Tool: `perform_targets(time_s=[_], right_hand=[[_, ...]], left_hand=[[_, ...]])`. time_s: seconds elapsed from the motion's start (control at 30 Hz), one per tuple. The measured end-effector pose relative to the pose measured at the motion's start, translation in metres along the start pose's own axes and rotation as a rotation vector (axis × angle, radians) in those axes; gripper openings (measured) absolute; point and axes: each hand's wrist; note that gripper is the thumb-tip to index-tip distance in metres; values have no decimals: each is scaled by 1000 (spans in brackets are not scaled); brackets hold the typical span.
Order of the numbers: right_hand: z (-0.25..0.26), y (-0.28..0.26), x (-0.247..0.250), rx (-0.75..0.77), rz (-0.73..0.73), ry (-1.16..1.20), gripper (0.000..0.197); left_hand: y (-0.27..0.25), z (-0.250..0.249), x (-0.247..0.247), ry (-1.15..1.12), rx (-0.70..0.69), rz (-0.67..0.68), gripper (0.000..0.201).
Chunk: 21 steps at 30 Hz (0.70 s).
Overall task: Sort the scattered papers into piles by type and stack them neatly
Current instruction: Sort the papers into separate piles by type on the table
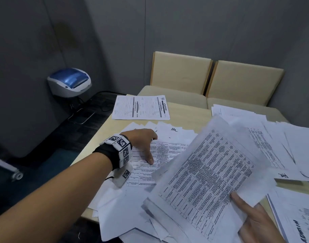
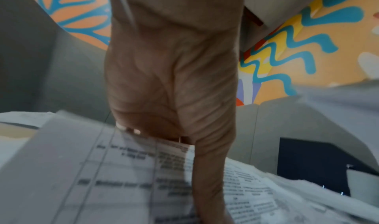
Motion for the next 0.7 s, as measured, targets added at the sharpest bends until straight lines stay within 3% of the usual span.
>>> perform_targets(time_s=[0.07,0.13,0.2,0.27,0.33,0.4,0.47,0.57,0.63,0.7], right_hand=[[-2,2,1,46,-29,-12,59],[-3,2,0,94,-67,22,51],[-10,4,3,177,-139,-14,47],[-14,5,2,247,-323,-285,33],[-16,4,-3,278,-445,-568,21],[-19,4,-8,317,-457,-757,32],[-20,-1,-15,351,-435,-835,43],[-22,-5,-20,356,-445,-841,61],[-16,-10,-23,384,-499,-792,82],[-7,-14,-23,416,-497,-666,90]], left_hand=[[-10,-6,-1,-75,-49,-67,52],[-23,-8,-7,-225,-104,-183,33],[-46,-13,-17,-483,-101,-196,41],[-76,-22,-36,-642,14,-131,67],[-93,-30,-63,-677,73,-32,68],[-104,-37,-82,-736,84,32,79],[-107,-43,-94,-686,51,15,85],[-118,-59,-95,-534,-6,-104,71],[-126,-65,-91,-632,-66,-211,59],[-130,-62,-93,-825,-177,-258,44]])
Point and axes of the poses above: each hand's wrist, its own y-axis towards the middle knuckle, its own x-axis out of the back of the hand, z = x × y, and after that the axes turned 6 degrees about -y, right-handed
